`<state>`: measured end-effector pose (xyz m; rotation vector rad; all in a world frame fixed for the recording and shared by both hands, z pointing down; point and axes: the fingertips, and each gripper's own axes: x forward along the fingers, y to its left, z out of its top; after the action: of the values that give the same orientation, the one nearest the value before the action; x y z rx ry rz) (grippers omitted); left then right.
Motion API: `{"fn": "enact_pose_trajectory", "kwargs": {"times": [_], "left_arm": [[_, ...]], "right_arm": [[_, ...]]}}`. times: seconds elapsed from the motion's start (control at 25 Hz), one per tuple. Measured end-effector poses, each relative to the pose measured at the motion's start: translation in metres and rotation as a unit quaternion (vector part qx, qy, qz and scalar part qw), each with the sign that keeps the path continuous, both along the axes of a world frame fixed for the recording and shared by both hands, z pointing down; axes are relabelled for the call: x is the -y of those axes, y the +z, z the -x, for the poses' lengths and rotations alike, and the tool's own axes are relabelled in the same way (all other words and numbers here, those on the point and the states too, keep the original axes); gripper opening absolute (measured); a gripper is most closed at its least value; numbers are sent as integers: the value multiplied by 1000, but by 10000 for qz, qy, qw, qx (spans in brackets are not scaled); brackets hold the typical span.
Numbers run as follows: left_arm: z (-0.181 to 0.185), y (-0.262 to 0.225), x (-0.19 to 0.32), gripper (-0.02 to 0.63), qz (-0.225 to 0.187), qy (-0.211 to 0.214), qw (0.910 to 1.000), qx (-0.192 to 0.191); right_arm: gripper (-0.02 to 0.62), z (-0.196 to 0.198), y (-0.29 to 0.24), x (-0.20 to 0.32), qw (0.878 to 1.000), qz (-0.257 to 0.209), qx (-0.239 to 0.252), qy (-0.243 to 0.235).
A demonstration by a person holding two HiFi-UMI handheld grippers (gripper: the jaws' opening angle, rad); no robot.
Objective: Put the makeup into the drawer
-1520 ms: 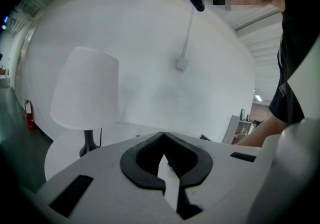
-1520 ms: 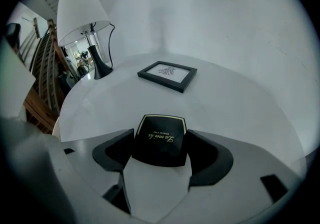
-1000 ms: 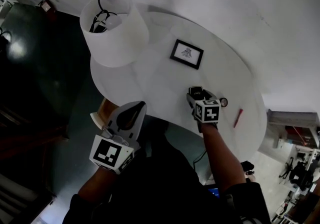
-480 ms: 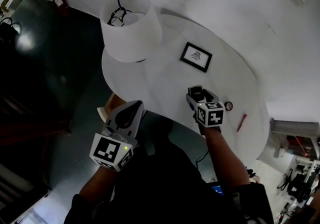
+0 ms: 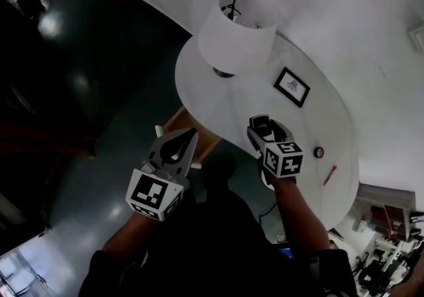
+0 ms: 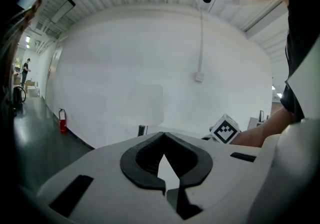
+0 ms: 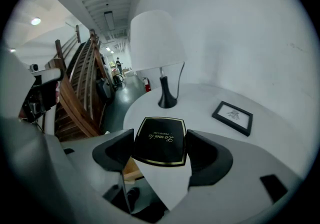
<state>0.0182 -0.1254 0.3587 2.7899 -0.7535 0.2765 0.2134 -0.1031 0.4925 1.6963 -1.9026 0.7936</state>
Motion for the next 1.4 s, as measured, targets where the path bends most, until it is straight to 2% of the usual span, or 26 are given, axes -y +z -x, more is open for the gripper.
{"fn": "enact_pose_trajectory", "kwargs": {"times": [0.36, 0.72, 1.04, 1.4], "left_arm": [[74, 8, 9, 11, -50, -235, 9997, 39], [104, 27, 12, 11, 103, -458, 9989, 1], [129, 51, 11, 11, 274, -708, 9971, 101], [143, 92, 14, 11, 457, -842, 9953, 162]], "right_arm": [[291, 117, 10, 18, 9970, -71, 177, -751], [291, 190, 55, 18, 9866, 131, 100, -1626], [291, 231, 118, 13, 9682, 498, -112, -2450], [291, 244, 183, 18, 9496, 862, -365, -2990]]}}
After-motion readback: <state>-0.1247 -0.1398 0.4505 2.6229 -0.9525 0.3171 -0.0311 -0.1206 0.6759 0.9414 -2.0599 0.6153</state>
